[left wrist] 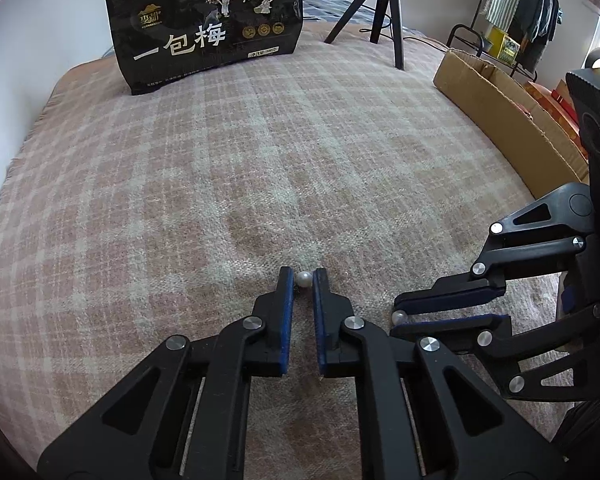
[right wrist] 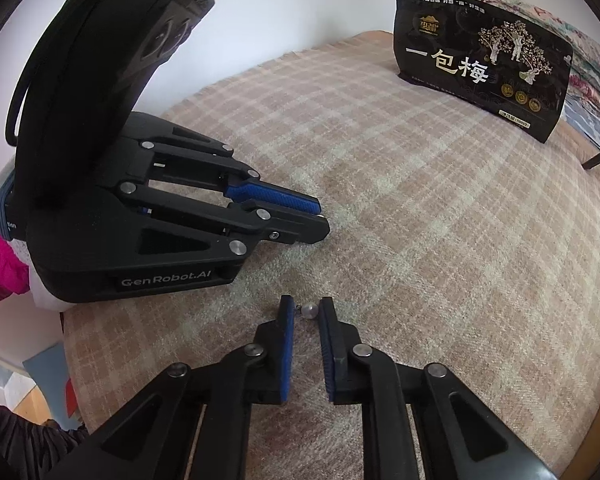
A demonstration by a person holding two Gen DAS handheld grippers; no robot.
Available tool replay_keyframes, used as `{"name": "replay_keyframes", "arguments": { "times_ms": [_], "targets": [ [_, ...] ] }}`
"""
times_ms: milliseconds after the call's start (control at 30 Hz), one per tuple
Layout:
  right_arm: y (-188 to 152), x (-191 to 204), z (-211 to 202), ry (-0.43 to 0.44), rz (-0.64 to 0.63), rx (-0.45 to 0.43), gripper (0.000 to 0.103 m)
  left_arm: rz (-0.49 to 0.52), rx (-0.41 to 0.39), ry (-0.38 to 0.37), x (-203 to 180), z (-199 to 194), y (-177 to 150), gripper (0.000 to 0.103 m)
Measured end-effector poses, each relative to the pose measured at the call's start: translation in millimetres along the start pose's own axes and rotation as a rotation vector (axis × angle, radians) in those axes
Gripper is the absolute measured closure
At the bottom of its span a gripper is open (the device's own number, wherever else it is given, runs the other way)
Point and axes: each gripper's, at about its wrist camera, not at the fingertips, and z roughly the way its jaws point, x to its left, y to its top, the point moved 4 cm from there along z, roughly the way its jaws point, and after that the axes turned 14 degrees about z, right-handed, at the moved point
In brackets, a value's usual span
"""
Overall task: Organize jewelry
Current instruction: 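Pinch one loose pearl with the left tool while the right tool pinches the other pearl, then carry the pearl in the left tool and the pearl in the right tool over the box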
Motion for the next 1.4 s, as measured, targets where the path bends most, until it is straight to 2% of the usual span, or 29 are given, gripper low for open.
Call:
{"name": "replay_keyframes", "arguments": {
  "times_ms": [467, 833, 1400],
  "targets": [
    [-9, 0, -26, -0.001, 0.010, -0.043, 0.094, -0.027, -0.034, 0.032, 2, -22, 1, 0.097],
    [-20, -5, -72, -0.025, 0.039, -0.109, 0.094, -0.029, -0.072, 0.051, -7, -49, 9, 0.097],
    [-49, -25, -149, -0.090, 0.112, -0.202, 0.094, 0.007, -0.148, 0.037, -47, -87, 35, 0.097]
  ]
}}
